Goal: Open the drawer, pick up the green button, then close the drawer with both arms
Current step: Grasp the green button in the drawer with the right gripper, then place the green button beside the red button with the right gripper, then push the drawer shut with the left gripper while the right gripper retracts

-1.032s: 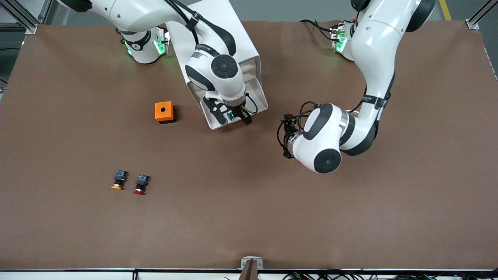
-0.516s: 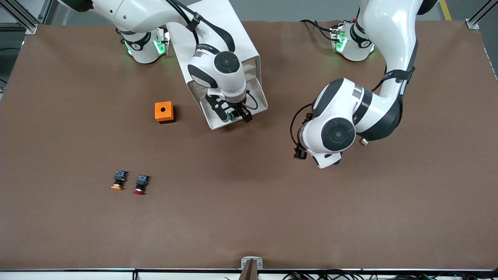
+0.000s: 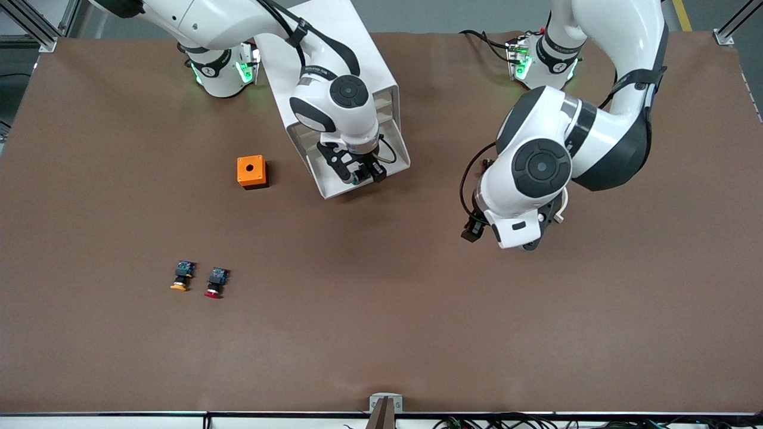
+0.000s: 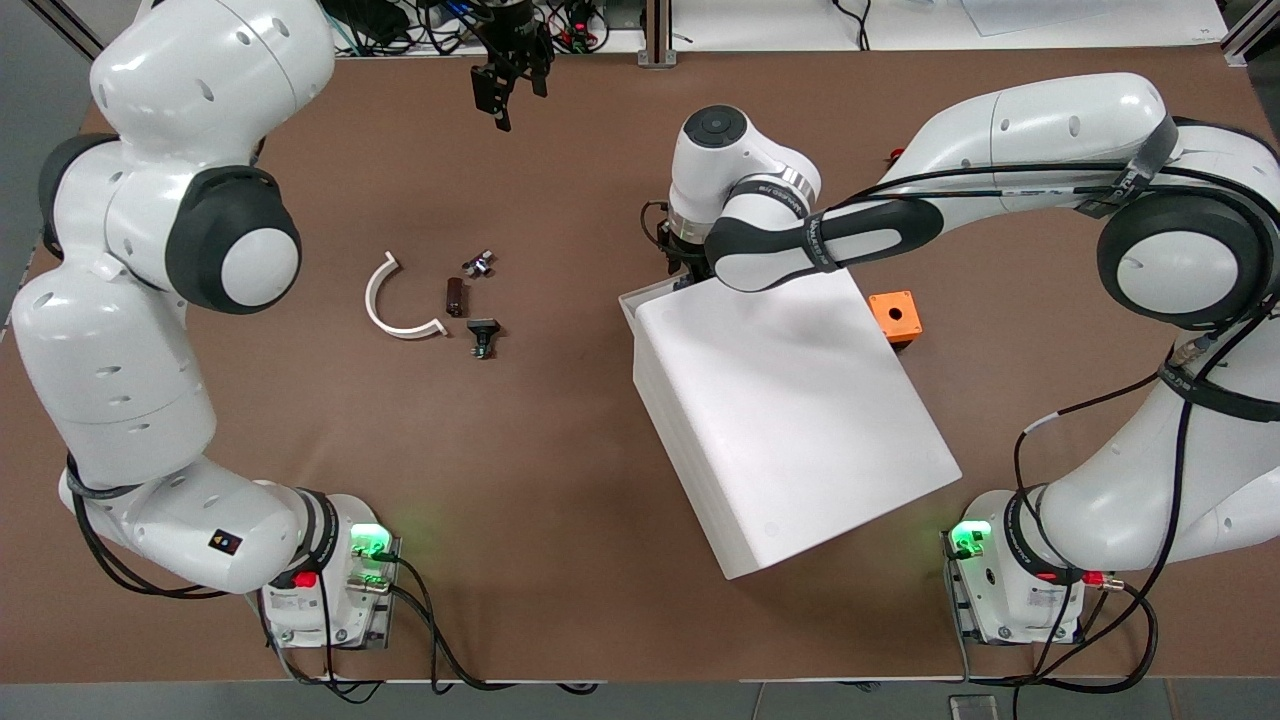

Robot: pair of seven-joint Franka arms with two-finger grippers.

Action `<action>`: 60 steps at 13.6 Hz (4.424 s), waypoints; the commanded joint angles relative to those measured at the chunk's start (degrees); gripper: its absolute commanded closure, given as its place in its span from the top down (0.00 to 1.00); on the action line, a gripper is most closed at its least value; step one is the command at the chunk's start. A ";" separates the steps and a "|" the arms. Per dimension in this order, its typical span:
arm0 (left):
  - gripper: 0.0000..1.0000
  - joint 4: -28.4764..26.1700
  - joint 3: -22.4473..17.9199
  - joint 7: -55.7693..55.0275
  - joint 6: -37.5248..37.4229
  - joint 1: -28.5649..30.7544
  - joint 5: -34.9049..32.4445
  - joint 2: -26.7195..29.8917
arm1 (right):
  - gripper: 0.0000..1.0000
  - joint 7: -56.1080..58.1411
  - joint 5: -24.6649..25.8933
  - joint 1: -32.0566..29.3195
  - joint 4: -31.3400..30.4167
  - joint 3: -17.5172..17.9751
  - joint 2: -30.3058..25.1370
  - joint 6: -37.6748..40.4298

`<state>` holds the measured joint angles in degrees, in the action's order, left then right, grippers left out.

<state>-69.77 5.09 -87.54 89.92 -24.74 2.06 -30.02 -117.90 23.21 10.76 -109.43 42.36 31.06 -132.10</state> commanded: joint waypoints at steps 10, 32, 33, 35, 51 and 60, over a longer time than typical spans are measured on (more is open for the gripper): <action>0.99 -1.59 0.01 10.81 -2.64 1.62 -2.32 3.92 | 0.06 10.57 0.61 -3.99 8.52 4.66 -1.53 13.78; 0.99 -2.21 0.27 11.43 -2.64 0.75 -2.23 3.39 | 0.04 89.16 1.13 -20.16 17.32 -15.01 11.56 -0.79; 0.99 -2.21 0.27 11.43 -2.73 0.83 -2.15 3.39 | 0.04 89.77 0.87 -19.99 17.23 -15.28 11.74 -1.14; 0.99 -2.21 0.27 11.43 -2.64 0.66 -2.15 3.39 | 0.05 89.87 0.96 -19.99 17.15 -15.89 12.53 -1.23; 0.99 -2.12 0.62 11.52 -2.64 0.66 -1.80 2.86 | 1.00 89.87 0.61 -19.20 18.90 -17.48 8.33 0.16; 0.99 -2.12 0.71 18.95 4.02 -4.26 -1.71 -3.01 | 1.00 108.04 -23.90 -10.85 20.84 -35.47 -11.27 16.23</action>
<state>-72.23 5.82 -73.42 90.92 -26.82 0.86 -30.21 -14.56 4.29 -2.28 -87.96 12.73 23.65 -118.92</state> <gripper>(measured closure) 0.004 0.000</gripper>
